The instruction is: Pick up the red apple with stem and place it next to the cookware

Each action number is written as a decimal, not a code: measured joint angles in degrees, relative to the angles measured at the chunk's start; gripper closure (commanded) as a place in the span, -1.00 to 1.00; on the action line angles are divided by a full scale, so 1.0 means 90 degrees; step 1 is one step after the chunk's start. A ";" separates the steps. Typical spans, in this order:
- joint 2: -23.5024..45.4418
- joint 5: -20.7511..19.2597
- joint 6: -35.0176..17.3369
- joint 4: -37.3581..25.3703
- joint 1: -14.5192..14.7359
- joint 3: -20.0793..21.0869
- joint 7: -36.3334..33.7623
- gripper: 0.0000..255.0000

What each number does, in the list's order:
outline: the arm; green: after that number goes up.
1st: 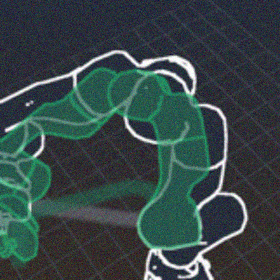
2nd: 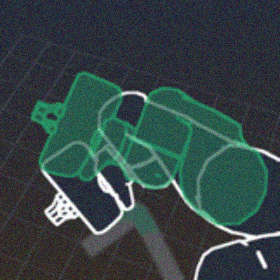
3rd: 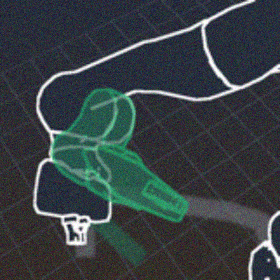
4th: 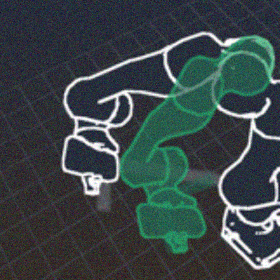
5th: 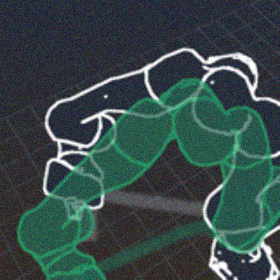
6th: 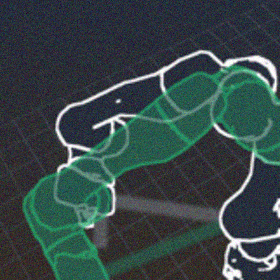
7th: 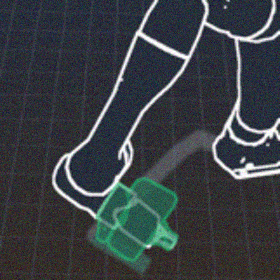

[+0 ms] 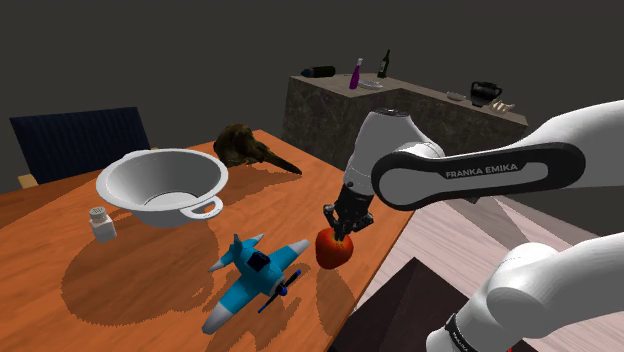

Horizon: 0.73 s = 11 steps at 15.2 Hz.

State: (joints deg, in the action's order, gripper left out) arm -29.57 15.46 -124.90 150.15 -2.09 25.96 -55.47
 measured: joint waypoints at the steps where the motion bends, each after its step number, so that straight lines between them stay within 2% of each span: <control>1: -0.0036 -0.0004 0.0072 -0.0036 0.0002 -0.0016 0.0001 1.00; 11: -0.0409 -0.0100 0.1044 -0.0639 -0.0006 -0.0230 0.0005 1.00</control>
State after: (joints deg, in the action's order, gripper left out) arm -33.25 14.56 -115.50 144.40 -2.14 23.89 -55.43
